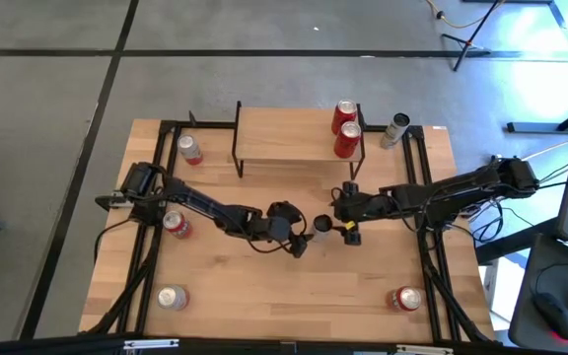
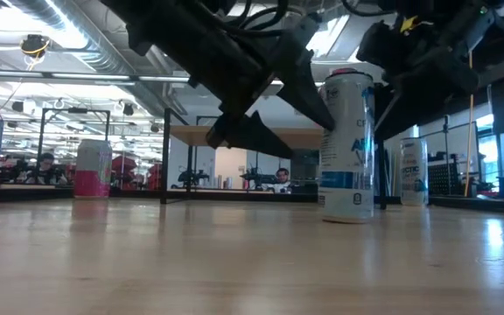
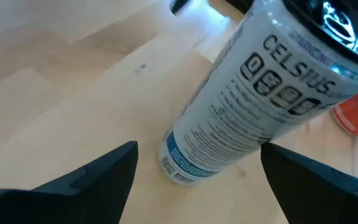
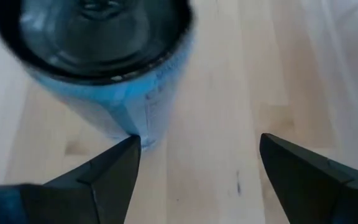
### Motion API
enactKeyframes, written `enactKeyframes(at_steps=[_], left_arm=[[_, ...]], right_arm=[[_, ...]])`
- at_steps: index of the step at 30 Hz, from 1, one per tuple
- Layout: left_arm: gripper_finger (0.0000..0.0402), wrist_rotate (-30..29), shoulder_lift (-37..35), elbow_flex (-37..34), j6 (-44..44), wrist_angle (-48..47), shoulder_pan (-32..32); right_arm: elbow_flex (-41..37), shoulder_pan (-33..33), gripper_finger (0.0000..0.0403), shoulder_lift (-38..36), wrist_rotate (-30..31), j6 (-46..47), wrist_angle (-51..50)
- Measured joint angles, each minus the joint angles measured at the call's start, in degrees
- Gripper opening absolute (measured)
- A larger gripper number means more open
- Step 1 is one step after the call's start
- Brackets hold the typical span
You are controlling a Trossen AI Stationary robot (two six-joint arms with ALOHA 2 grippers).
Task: Place canned beverage on shelf
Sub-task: Put the bottom white and blue soda can on the shelf
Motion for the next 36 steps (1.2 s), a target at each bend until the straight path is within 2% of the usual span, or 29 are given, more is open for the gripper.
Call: enactKeyframes(at_steps=[7,13,17,26,31,33,36], left_arm=[[0.0339,-0.6,0.0,0.0,-0.1,-0.8,0.3],[0.0339,2.3,0.0,0.0,-0.2,-1.2,-0.1],[0.0339,2.3,0.0,0.0,-1.5,-1.2,-0.4],[0.0339,2.2,0.0,0.0,-1.5,-1.1,-0.3],[0.0339,2.2,0.0,0.0,-1.6,-0.9,-0.2],[0.0339,2.4,-0.7,0.0,-3.2,-1.0,-0.2],[0.0339,4.7,-4.4,0.0,-4.6,-2.3,-0.3]], right_arm=[[0.0,0.0,0.0319,-0.3,-7.5,-0.1,-1.8],[0.0,0.0,0.0319,-1.3,-13.3,3.5,-1.4],[0.0,0.1,0.0319,-1.7,-11.6,4.3,2.1],[-8.3,0.0,0.0319,-1.6,-9.8,5.0,26.5],[-9.7,0.0,0.0315,-1.6,-8.2,5.1,31.0],[-9.7,0.1,0.0296,-1.6,-7.6,5.1,31.8],[-9.7,0.1,0.0239,-1.6,-7.2,5.2,32.0]])
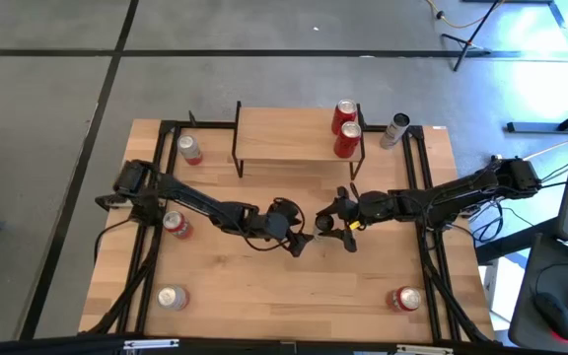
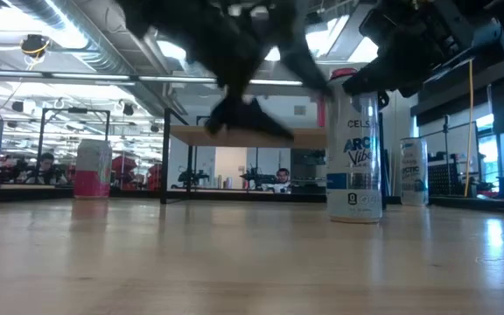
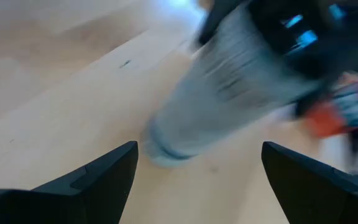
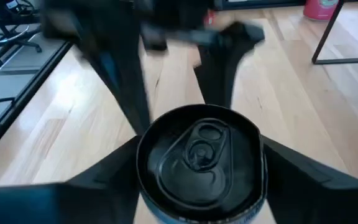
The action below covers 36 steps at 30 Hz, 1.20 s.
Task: Place canned beverage on shelf
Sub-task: Put the bottom white and blue soda can on the shelf
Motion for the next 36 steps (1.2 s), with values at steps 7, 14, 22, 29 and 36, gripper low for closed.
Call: enactKeyframes(at_steps=[7,14,22,29,36], left_arm=[[0.0339,0.2,-13.2,0.1,1.7,-14.9,-1.6],[0.0339,0.3,-26.3,0.1,4.6,-28.3,-2.1],[0.0339,0.4,-33.4,0.1,12.5,-29.5,-2.4],[0.0339,0.3,-33.8,0.1,15.2,-29.3,-2.4],[0.0339,0.2,-33.5,0.0,15.3,-29.1,-2.4]], right_arm=[[2.5,-0.1,0.0219,-0.1,0.2,0.8,-3.2],[20.8,-0.3,0.0219,-0.8,3.7,-1.4,-20.2],[42.5,-10.2,0.0219,-0.9,5.7,-8.2,-39.4],[48.9,-26.8,0.0219,-0.3,-0.7,-9.9,-38.3],[49.0,-38.9,0.0219,5.5,-6.2,-9.6,-36.1]])
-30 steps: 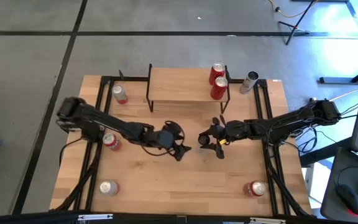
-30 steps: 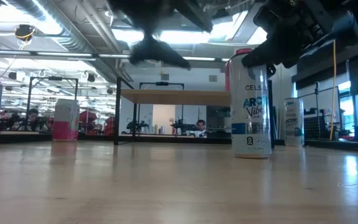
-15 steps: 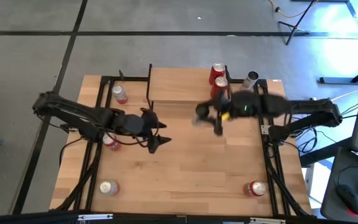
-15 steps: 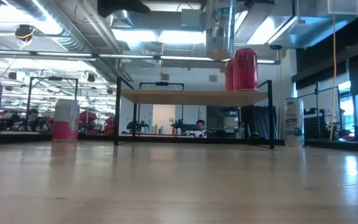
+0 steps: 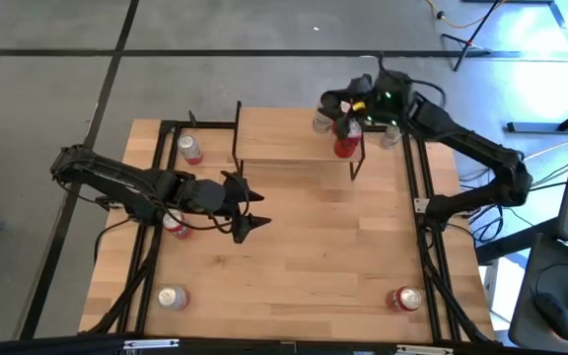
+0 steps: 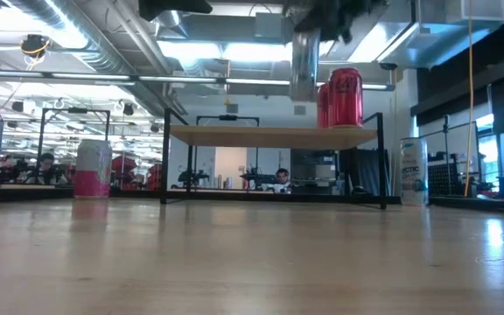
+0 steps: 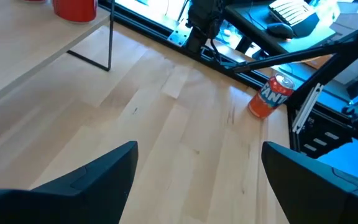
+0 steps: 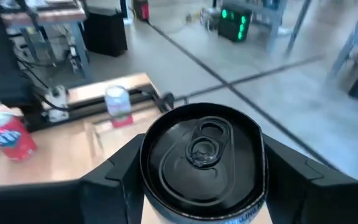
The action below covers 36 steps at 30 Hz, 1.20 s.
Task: Place canned beverage on shelf
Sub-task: Put the bottom white and blue soda can on the shelf
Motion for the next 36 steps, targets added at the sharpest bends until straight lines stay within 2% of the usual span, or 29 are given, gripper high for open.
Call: enactKeyframes(at_steps=[4,11,21,27,36], left_arm=[[0.0339,-0.1,0.0,0.0,0.0,0.0,0.0],[0.0339,-0.1,0.0,0.0,-1.2,0.0,0.0],[0.0339,-0.1,0.0,0.0,-1.5,0.0,0.0],[0.0339,-0.1,0.0,0.0,-1.5,0.1,0.1],[0.0339,1.2,0.0,0.0,-1.6,0.1,0.1]], right_arm=[[0.0,-2.6,0.0219,4.6,-2.3,0.9,0.3],[0.0,-4.5,0.0219,9.0,-2.5,-0.1,0.5],[0.0,-5.1,0.0219,9.3,-2.5,-0.3,0.2],[0.1,-5.1,0.0254,10.3,-2.9,-0.2,0.0],[0.8,-5.1,0.0264,10.1,-2.9,0.0,-0.8]])
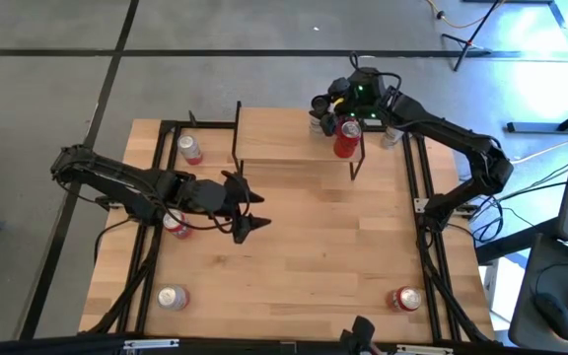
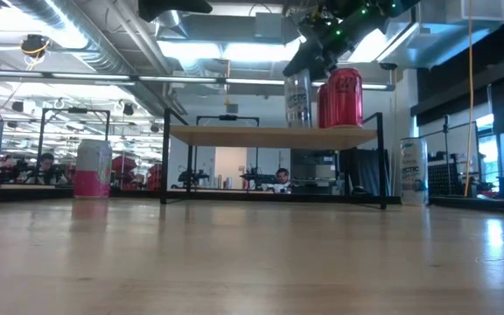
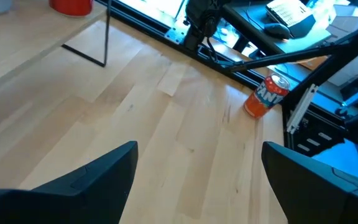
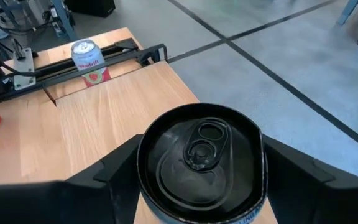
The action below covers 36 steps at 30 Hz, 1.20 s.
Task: Place canned beverage on shelf
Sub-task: Put the bottom white and blue soda can on the shelf
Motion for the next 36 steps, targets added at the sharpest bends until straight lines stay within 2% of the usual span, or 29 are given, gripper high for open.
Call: enactKeyframes(at_steps=[6,11,21,24,28,32,36], left_arm=[[0.0339,0.7,0.0,0.0,0.0,0.0,0.0],[0.0339,1.4,0.0,0.0,0.2,0.0,0.0],[0.0339,1.5,0.0,0.0,-0.1,0.0,0.0],[0.0339,1.5,0.0,0.0,0.0,0.0,0.0],[0.0339,1.6,0.0,0.0,0.5,-0.1,0.6],[0.0339,3.7,0.0,0.0,0.8,-0.1,1.7],[0.0339,6.1,-0.2,0.0,4.6,-0.2,2.3]], right_arm=[[2.9,0.0,0.0265,0.0,-3.4,2.6,-2.1],[3.9,0.1,0.0266,0.0,-2.9,2.5,-6.4],[4.2,0.1,0.0268,0.0,-2.9,4.5,-8.3],[6.6,0.0,0.0288,0.0,-2.1,6.2,-10.4],[10.4,0.1,0.0337,-0.3,3.0,7.4,-12.3],[13.5,0.0,0.0376,-0.2,2.2,8.8,-13.3],[17.7,0.1,0.0391,-0.2,3.1,9.5,-17.6]])
